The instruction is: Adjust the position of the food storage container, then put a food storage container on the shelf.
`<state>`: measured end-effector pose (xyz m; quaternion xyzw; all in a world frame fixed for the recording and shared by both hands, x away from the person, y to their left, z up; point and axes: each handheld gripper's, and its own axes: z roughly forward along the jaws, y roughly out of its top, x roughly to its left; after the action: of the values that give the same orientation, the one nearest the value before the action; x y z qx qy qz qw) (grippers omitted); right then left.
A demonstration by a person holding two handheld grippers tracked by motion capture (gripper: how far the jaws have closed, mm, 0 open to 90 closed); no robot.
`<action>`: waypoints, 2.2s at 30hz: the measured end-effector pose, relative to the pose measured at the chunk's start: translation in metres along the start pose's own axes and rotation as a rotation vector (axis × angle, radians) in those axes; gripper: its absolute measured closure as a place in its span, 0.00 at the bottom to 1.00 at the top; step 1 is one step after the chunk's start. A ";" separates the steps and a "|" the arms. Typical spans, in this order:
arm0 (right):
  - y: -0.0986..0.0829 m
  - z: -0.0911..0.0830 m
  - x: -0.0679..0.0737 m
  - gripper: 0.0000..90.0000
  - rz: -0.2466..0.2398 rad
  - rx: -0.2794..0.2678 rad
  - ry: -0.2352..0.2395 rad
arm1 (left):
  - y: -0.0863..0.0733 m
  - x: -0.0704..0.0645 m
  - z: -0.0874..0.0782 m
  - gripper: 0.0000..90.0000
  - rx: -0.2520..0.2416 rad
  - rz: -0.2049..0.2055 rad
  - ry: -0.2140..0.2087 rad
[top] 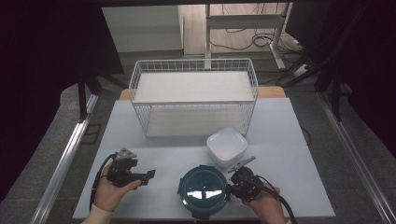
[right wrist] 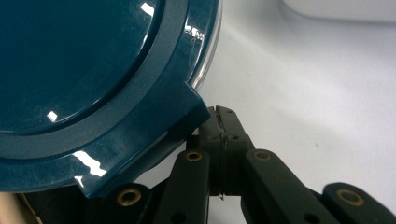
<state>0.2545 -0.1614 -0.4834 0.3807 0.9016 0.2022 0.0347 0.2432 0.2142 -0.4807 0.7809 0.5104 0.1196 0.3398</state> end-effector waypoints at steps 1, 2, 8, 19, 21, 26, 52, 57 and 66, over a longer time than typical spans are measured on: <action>0.002 0.001 0.001 0.99 -0.006 -0.001 -0.001 | 0.000 0.000 0.000 0.19 -0.001 0.000 0.002; 0.005 0.003 0.002 0.99 -0.008 -0.001 0.001 | 0.000 0.000 0.000 0.19 0.000 0.000 0.001; 0.021 0.011 0.008 0.99 -0.044 0.000 0.011 | 0.000 -0.001 -0.001 0.19 0.000 0.002 0.003; 0.019 0.000 -0.003 0.99 -0.031 -0.068 0.019 | 0.000 0.003 -0.009 0.20 -0.040 -0.025 0.025; 0.016 -0.010 -0.008 0.99 -0.015 -0.103 0.013 | 0.001 0.004 -0.013 0.20 -0.056 -0.035 0.029; 0.008 -0.020 -0.020 0.99 0.018 -0.174 0.034 | 0.002 0.004 -0.018 0.20 -0.075 -0.045 0.021; 0.006 -0.027 -0.027 0.23 0.128 -0.380 0.185 | 0.002 -0.013 -0.031 0.19 -0.099 -0.055 -0.064; 0.004 -0.026 -0.025 0.21 0.144 -0.370 0.228 | 0.003 -0.019 -0.032 0.19 -0.103 -0.063 -0.112; 0.008 -0.016 -0.018 0.19 0.194 -0.374 0.306 | -0.001 -0.019 -0.028 0.20 -0.115 -0.133 -0.215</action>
<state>0.2686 -0.1747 -0.4671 0.4173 0.8025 0.4233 -0.0520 0.2186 0.2089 -0.4579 0.7328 0.5139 0.0414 0.4440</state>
